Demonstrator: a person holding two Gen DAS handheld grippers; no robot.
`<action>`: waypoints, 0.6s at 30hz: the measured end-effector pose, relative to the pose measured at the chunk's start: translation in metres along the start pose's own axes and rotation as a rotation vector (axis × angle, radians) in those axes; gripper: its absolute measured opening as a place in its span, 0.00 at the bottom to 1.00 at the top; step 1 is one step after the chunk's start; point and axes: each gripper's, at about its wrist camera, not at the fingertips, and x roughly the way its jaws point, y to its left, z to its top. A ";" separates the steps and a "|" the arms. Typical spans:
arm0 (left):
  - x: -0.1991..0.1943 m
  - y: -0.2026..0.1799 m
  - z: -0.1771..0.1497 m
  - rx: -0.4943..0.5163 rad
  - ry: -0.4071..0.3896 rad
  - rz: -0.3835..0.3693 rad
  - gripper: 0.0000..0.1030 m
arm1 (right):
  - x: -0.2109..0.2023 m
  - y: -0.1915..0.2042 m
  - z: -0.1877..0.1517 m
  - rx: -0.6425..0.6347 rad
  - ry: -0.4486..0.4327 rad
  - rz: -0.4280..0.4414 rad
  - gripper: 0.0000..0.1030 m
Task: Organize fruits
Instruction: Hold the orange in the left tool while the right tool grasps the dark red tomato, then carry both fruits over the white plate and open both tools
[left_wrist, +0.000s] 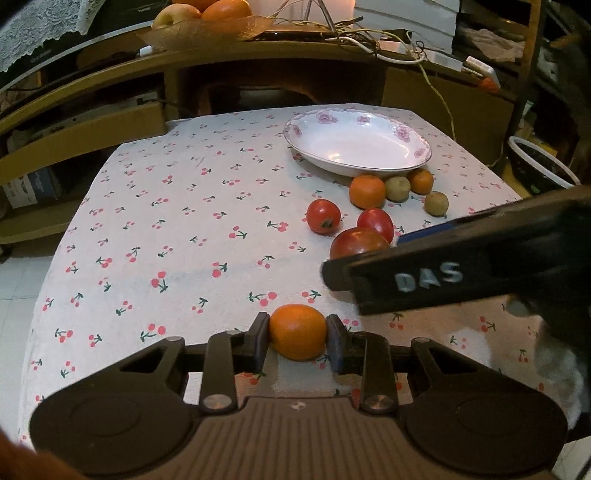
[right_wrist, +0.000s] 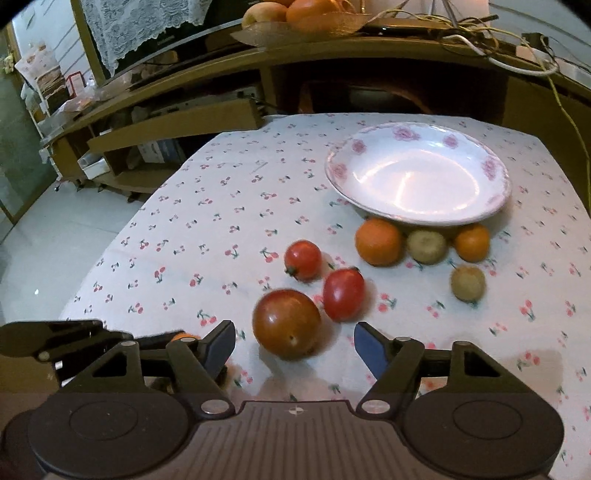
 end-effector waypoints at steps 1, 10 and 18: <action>0.000 0.001 0.000 -0.001 0.000 -0.001 0.37 | 0.003 0.001 0.001 -0.002 0.005 -0.001 0.69; 0.001 0.002 0.004 -0.002 0.011 0.009 0.37 | 0.012 0.003 0.004 -0.010 0.041 -0.031 0.41; 0.004 0.000 0.015 -0.024 0.021 0.003 0.36 | -0.009 -0.006 -0.006 0.005 0.048 -0.048 0.41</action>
